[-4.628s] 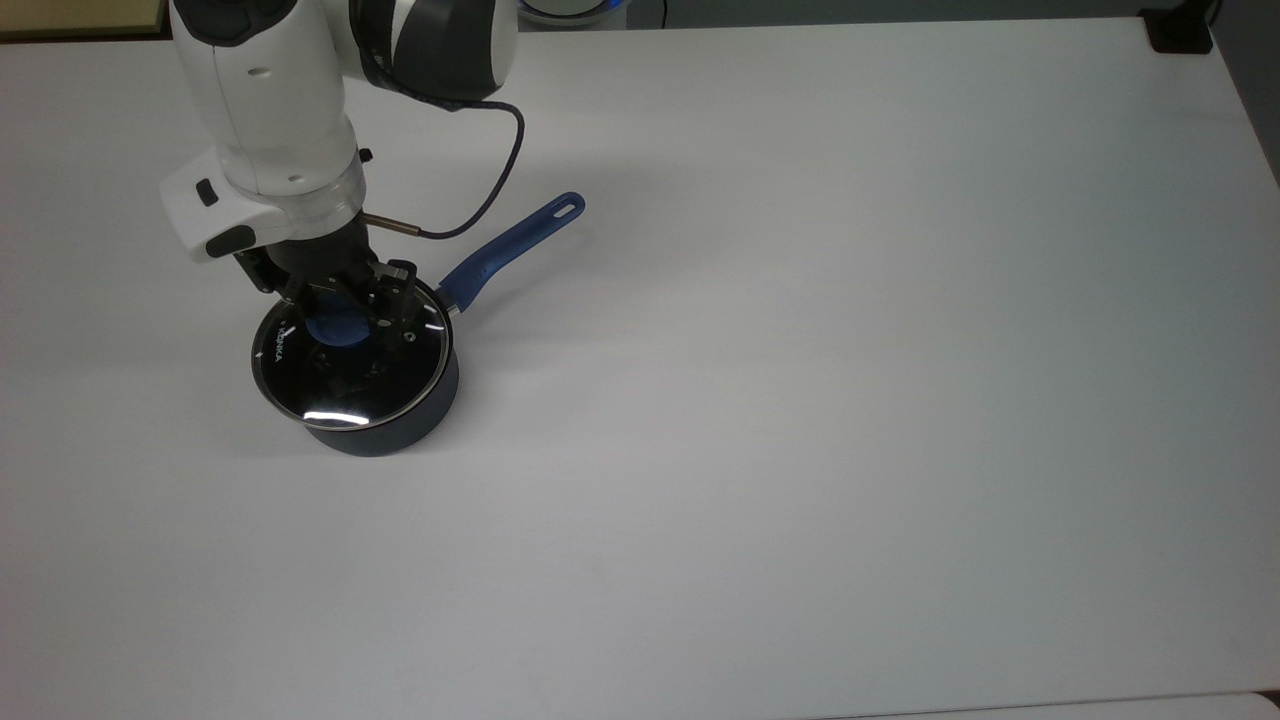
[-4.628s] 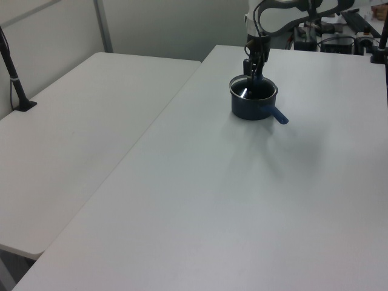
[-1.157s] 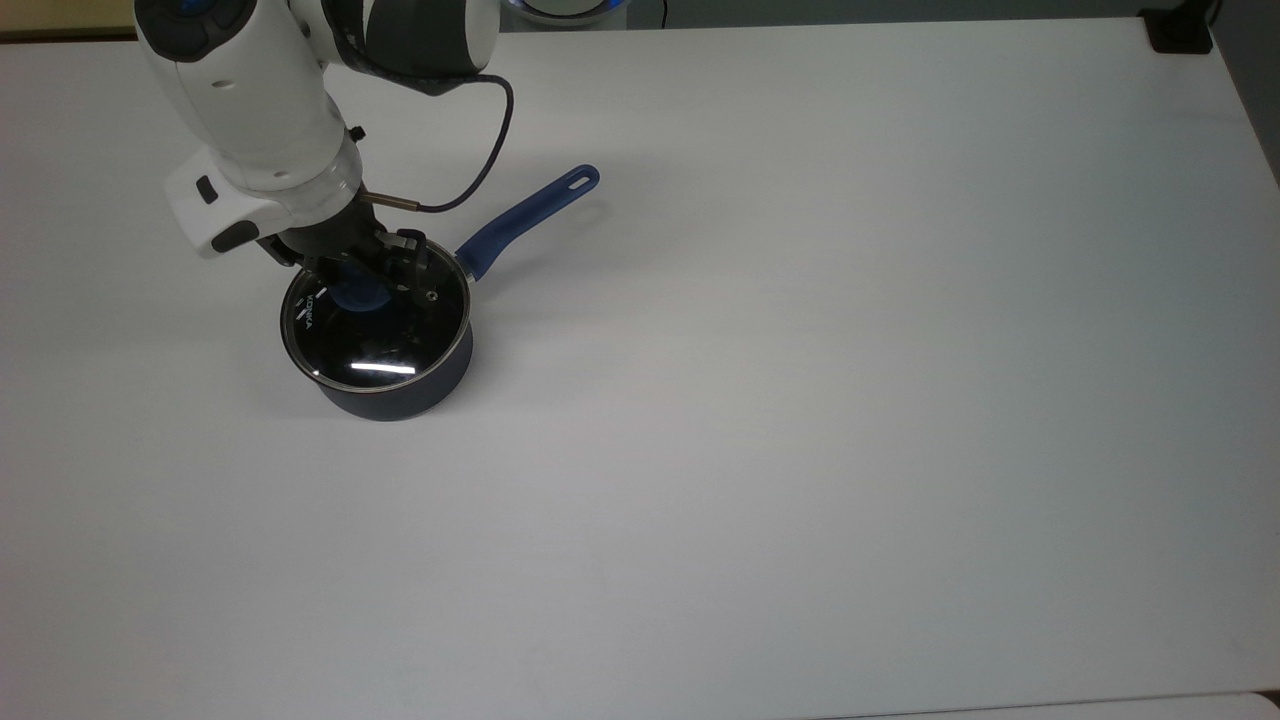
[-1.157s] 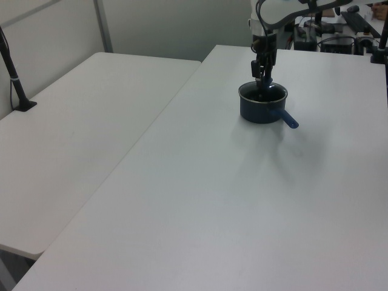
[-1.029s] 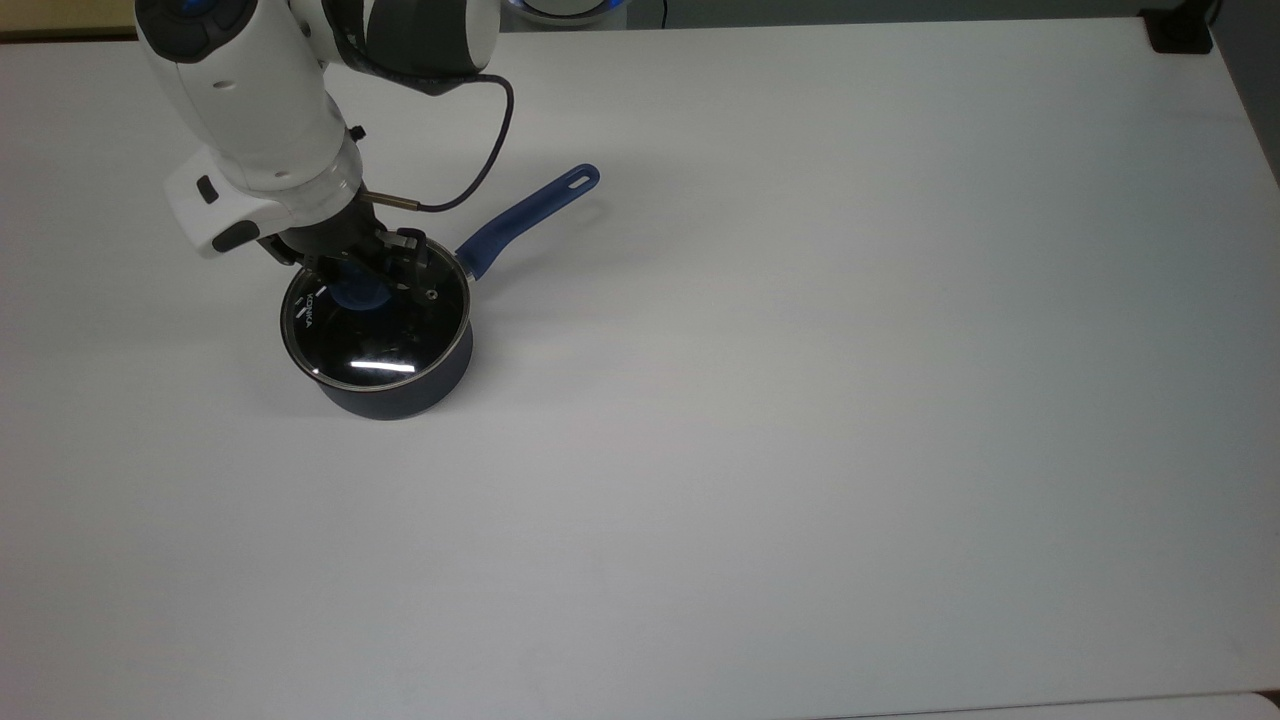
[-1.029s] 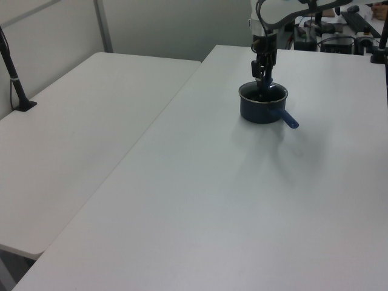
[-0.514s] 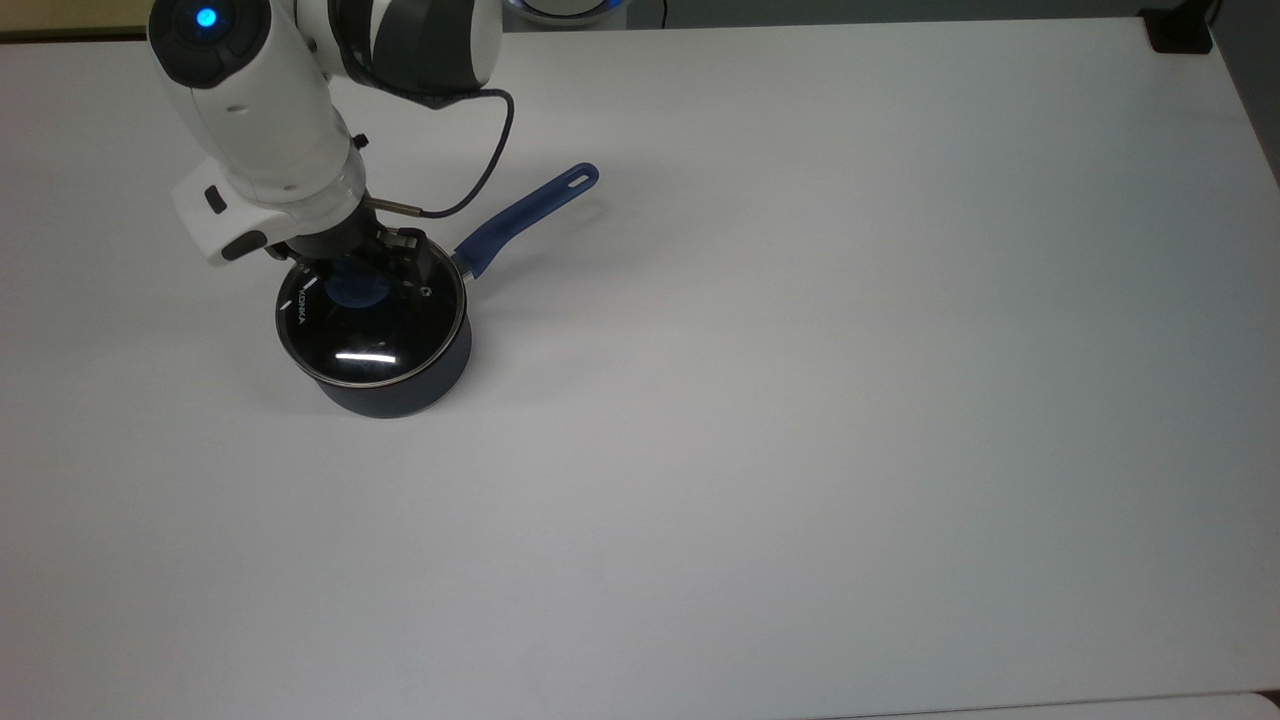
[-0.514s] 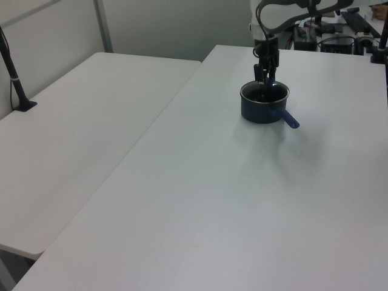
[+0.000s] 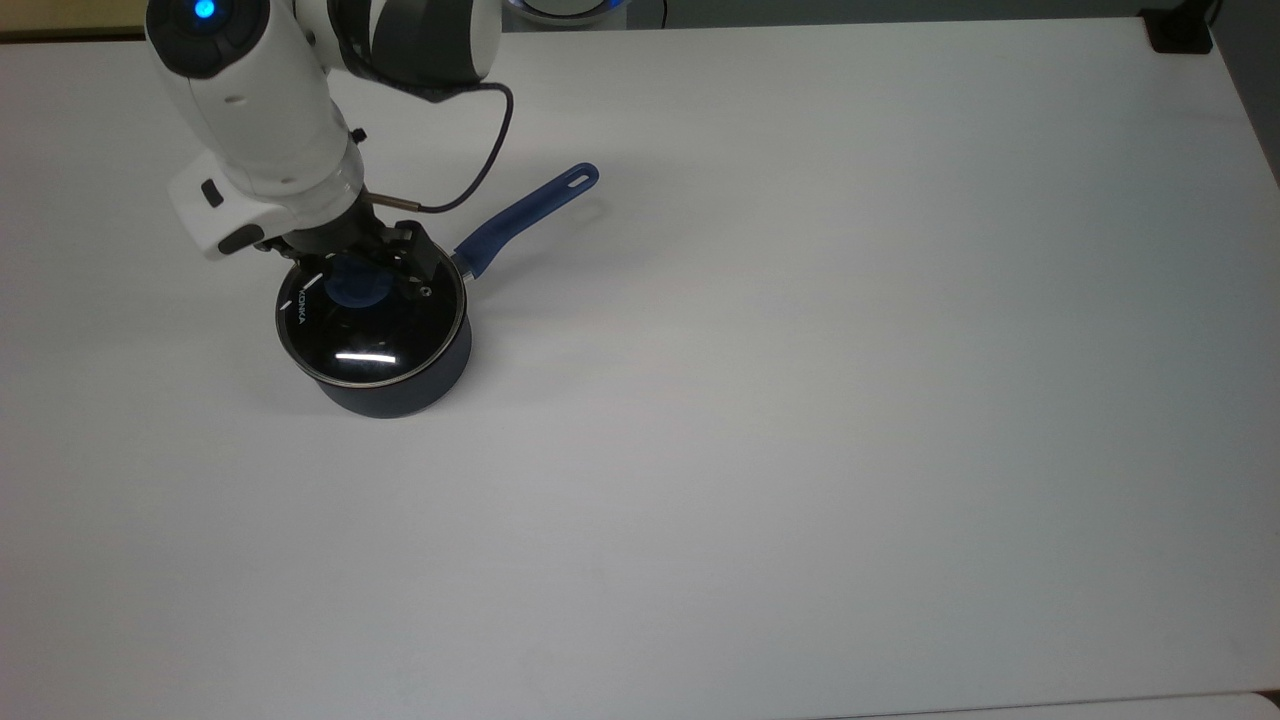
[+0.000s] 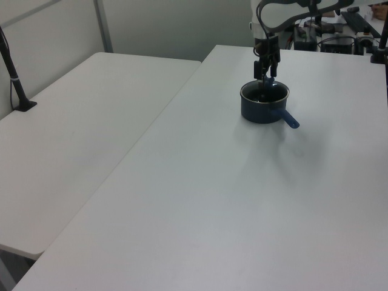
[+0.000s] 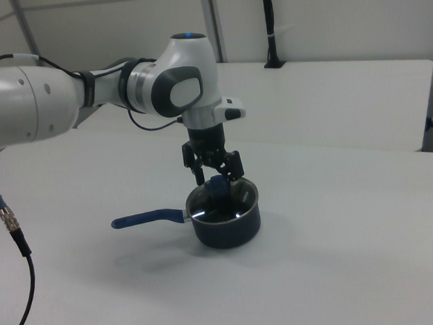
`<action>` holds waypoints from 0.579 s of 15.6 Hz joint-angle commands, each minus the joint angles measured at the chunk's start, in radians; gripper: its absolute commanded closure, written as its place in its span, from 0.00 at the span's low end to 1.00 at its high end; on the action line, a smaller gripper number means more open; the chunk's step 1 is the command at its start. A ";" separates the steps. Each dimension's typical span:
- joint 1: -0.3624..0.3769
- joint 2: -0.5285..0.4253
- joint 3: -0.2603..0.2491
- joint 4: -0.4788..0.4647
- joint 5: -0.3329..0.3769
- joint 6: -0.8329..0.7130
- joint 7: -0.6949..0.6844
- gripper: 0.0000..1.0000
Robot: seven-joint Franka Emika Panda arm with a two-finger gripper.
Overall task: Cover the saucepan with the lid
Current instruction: 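Lower the lid onto the saucepan rim and adjust its seating, then open the gripper and raise it away from the lid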
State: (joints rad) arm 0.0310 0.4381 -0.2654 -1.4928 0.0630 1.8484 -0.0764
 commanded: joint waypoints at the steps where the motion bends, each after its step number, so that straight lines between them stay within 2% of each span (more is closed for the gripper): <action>1: 0.017 -0.073 0.006 -0.012 -0.012 -0.099 -0.011 0.00; 4: 0.043 -0.156 0.023 -0.027 -0.018 -0.170 -0.016 0.00; 9: 0.110 -0.304 0.031 -0.127 -0.117 -0.206 -0.013 0.00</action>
State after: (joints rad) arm 0.0990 0.2593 -0.2372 -1.5001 -0.0025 1.6437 -0.0772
